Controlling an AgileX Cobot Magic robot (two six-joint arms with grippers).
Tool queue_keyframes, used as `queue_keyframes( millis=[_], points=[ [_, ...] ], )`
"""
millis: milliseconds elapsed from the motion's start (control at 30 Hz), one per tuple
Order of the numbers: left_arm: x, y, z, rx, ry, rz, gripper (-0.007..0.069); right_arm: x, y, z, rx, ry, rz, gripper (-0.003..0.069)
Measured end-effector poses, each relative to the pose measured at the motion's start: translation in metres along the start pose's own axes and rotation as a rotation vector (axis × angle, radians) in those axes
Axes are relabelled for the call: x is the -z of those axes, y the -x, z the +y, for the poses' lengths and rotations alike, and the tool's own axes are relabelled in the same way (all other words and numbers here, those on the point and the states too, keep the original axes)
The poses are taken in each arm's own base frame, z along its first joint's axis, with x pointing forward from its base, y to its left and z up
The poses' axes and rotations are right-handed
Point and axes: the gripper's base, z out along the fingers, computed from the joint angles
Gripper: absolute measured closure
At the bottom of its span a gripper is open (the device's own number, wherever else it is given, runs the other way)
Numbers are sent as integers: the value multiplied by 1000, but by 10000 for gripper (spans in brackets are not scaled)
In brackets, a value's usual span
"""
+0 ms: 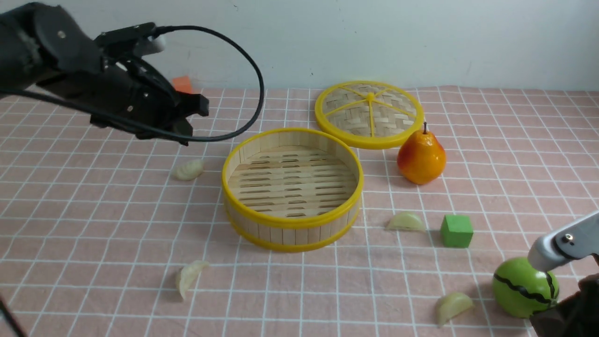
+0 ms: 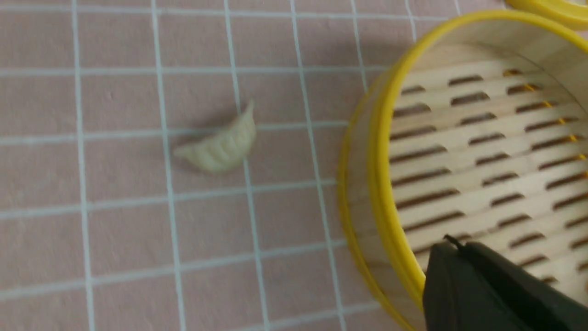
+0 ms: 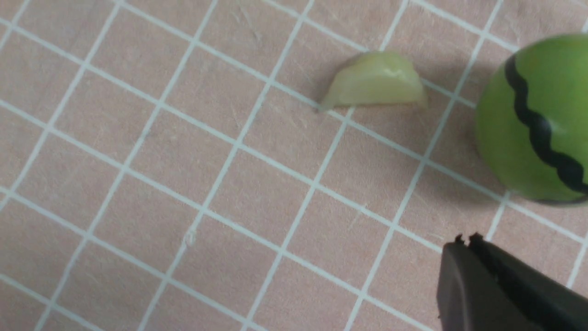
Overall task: Put the dumplings into the steamer on the table with the pink tablecloth.
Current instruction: 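Reach for and grasp a dumpling on the table with the left gripper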
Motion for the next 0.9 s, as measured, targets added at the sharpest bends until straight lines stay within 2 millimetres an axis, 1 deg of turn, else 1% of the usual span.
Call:
queue_keyframes(
  millis=[33, 67, 100, 133, 167, 200, 267, 300, 333, 367, 400, 433, 467, 533, 600, 667, 700, 733, 767, 800, 833, 900],
  points=[
    [-14, 3, 4, -15, 13, 15, 594, 0, 1, 0, -3, 2, -8, 661],
    [-29, 12, 7, -47, 31, 20, 551, 0, 1, 0, -3, 3, -13, 661],
    [-42, 12, 10, -63, 46, 38, 515, 0, 1, 0, -1, 2, -13, 661],
    [-54, 17, 14, -96, 68, 44, 464, -1, 2, 0, 0, 2, -15, 660],
    [-59, 18, 16, -101, 73, 48, 442, -1, 2, 0, 1, 2, -15, 660],
    [-77, 21, 22, -137, 104, 64, 365, -1, 3, 0, 3, 0, -26, 659],
    [-107, 22, 33, -205, 160, 84, 235, -1, 4, 0, 3, -2, -39, 659],
    [-107, 22, 34, -210, 164, 85, 226, -1, 4, 0, 3, -2, -40, 659],
    [-123, 20, 40, -247, 195, 95, 174, -1, 4, 0, 3, -2, -42, 659],
    [-127, 18, 41, -246, 195, 101, 168, -1, 4, 0, 3, -2, -42, 659],
    [-132, 19, 44, -265, 209, 99, 146, -1, 4, 0, 3, -3, -43, 659],
    [-145, 16, 48, -284, 223, 100, 118, -1, 4, 0, 4, -3, -44, 659],
    [-151, 14, 50, -287, 225, 102, 114, -1, 5, 0, 4, -3, -48, 659],
    [-160, 9, 52, -282, 221, 115, 120, 0, 5, 0, 4, -5, -57, 659],
    [-162, 8, 52, -275, 217, 127, 153, -1, 6, -1, 4, -6, -60, 659],
    [-161, 7, 52, -268, 215, 145, 221, -1, 6, -1, 4, -5, -60, 659],
    [-160, 6, 52, -261, 215, 158, 278, -1, 6, -1, 4, -6, -60, 659],
    [-160, 5, 52, -245, 217, 174, 363, -1, 6, -1, 4, -6, -61, 659],
    [-159, 4, 52, -237, 218, 182, 410, -1, 6, -1, 5, -6, -62, 659],
    [-157, 4, 52, -219, 221, 194, 502, -1, 6, -1, 5, -6, -63, 659],
    [-156, 4, 52, -215, 222, 196, 522, -1, 6, -1, 5, -6, -63, 659],
    [-146, 7, 49, -174, 228, 222, 515, -1, 6, -1, 5, -6, -63, 659]
  ],
)
